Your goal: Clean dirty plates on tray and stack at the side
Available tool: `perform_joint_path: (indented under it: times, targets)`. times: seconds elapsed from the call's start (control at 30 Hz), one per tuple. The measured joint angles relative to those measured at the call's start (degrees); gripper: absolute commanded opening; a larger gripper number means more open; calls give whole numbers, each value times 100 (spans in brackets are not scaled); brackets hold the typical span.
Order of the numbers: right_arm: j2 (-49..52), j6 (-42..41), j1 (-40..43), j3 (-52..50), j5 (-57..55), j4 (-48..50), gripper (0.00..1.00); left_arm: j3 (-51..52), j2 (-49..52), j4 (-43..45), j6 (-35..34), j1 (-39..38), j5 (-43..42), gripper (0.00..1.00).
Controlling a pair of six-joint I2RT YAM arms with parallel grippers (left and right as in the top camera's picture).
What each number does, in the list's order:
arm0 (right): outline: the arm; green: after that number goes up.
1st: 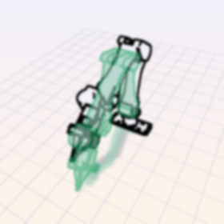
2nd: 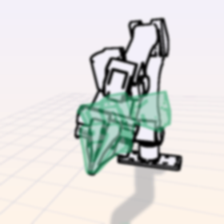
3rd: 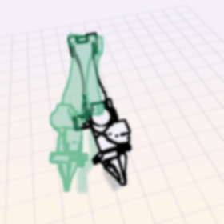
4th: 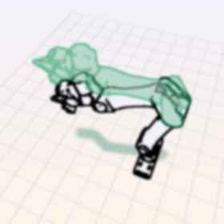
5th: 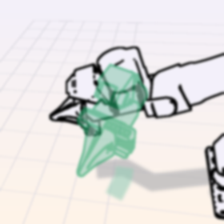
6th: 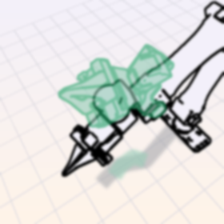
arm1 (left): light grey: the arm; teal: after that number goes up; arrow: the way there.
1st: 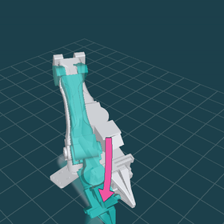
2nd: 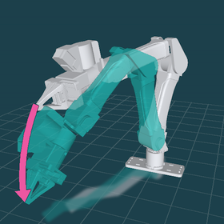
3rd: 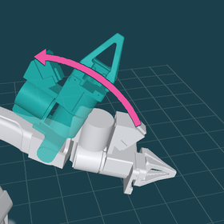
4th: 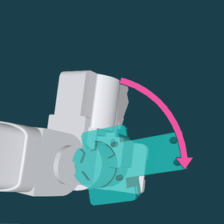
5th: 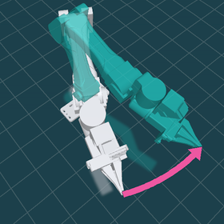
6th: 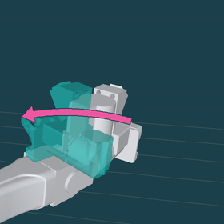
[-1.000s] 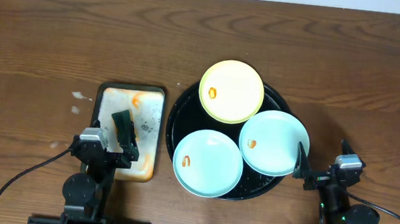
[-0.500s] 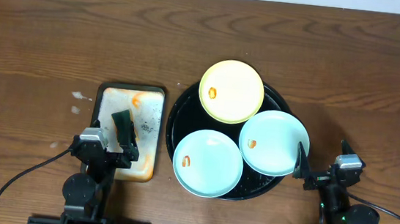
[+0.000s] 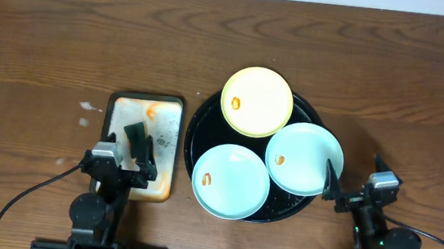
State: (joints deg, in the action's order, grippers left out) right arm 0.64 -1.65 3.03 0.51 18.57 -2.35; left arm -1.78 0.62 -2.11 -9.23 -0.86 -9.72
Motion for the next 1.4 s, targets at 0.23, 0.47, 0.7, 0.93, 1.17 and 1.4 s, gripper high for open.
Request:
perform_joint_path:
  times: [0.23, 0.47, 0.7, 0.93, 1.17, 1.4]
  targets:
    - [284, -496, 0, 487, 402, -612, 99, -675, 549, -599, -173, 0, -372, 84]
    - [2107, -669, 0, 2527, 562, -1663, 99, -3132, 2855, -2046, -256, 0, -566, 84]
    - [4704, -710, 0, 5206, 761, -4094, 99, -5831, 5165, -4524, -249, 0, -691, 84]
    - [6699, -739, 0, 6837, 835, -5335, 99, -6874, 5917, -5364, -142, 0, -693, 84]
    - [7617, -647, 0, 6898, 1300, -5471, 88, -6883, 6247, -6328, -603, -2, -319, 84]
    - [7656, -501, -254, 6898, 1294, -5716, 77, -6710, 7217, -6568, -1615, -4, 544, 72]
